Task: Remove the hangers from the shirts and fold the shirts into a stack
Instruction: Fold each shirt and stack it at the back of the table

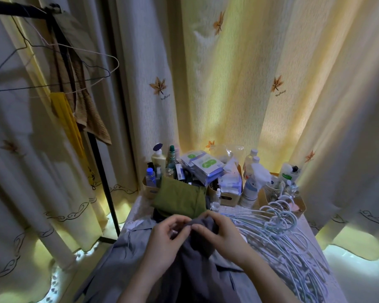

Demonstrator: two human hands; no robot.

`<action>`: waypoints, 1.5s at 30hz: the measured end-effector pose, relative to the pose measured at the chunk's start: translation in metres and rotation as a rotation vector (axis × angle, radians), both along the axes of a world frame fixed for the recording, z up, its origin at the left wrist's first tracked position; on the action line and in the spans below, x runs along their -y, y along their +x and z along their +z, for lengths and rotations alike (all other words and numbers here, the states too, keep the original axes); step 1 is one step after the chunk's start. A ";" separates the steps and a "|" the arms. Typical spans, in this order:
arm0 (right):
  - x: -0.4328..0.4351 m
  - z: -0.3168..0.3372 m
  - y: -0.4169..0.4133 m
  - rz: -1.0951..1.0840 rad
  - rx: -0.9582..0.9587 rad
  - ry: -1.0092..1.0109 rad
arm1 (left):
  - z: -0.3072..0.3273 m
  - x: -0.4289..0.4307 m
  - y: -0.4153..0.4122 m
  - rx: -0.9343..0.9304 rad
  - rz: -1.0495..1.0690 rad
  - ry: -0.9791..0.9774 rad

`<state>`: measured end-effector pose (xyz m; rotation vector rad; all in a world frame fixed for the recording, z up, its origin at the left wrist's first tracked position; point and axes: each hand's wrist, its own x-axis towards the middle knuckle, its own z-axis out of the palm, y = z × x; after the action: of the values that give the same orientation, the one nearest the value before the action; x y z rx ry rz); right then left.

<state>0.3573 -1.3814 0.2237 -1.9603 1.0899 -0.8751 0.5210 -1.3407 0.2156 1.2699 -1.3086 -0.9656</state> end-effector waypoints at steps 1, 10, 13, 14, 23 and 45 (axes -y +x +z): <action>0.003 0.005 0.004 -0.021 0.009 -0.034 | 0.007 0.005 0.001 -0.003 0.019 -0.028; 0.043 0.148 0.013 -0.037 0.059 -0.256 | 0.120 0.041 0.029 0.127 -0.229 -0.305; 0.051 0.198 0.010 0.002 -0.016 -0.355 | 0.160 0.053 0.041 0.236 -0.256 -0.375; 0.054 0.209 0.009 0.000 -0.044 -0.385 | 0.169 0.055 0.043 0.248 -0.248 -0.391; 0.067 0.261 0.009 -0.054 -0.195 -0.594 | 0.204 0.074 0.030 0.318 0.076 -0.567; 0.079 0.308 -0.023 -0.235 -0.249 -0.716 | 0.109 0.115 0.028 0.482 -0.037 -0.299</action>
<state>0.3345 -1.4600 0.5312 -2.6128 1.2828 -1.3051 0.5492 -1.4554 0.3247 1.2873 -1.7763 -0.4710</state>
